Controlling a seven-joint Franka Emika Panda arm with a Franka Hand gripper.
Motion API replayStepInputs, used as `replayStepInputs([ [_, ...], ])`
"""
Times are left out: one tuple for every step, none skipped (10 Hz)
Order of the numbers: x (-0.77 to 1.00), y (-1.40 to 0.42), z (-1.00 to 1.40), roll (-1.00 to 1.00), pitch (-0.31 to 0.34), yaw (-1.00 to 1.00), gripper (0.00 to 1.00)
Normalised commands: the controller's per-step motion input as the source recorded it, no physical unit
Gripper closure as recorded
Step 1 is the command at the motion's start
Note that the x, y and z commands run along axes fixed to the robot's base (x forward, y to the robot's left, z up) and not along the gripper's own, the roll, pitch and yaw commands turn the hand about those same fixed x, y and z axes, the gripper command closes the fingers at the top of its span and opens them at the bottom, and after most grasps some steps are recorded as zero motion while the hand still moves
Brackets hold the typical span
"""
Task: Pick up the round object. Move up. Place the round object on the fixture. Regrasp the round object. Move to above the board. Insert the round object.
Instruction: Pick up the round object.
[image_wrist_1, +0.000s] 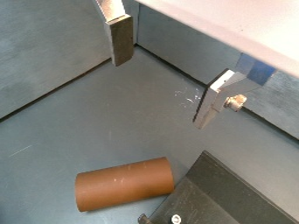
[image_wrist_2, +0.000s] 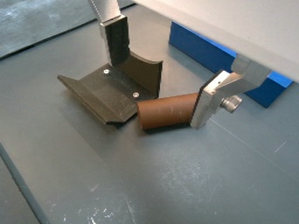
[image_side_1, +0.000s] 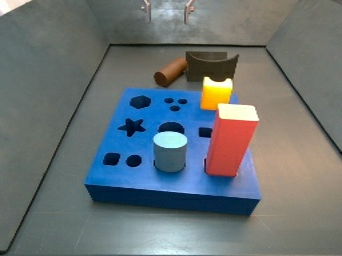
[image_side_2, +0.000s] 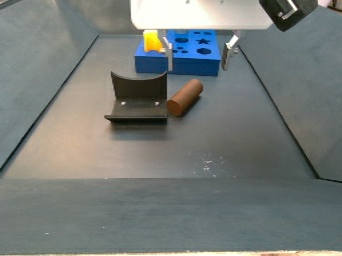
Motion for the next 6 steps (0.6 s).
replayStepInputs([
  [-0.62,-0.04,-0.07,-0.02,-0.154,-0.26,0.0],
  [-0.54,-0.11,-0.39,-0.25,-0.206,-0.52,0.0],
  [-0.31,-0.21,-0.47,-0.16,-0.174,-0.66,0.0],
  [-0.22,-0.39,-0.47,-0.17,-0.229,-0.61,0.0],
  [-0.12,-0.48,-0.43,-0.2,-0.317,-0.61,0.0],
  [0.0,-0.47,-0.21,-0.22,-0.369,-0.62,0.0],
])
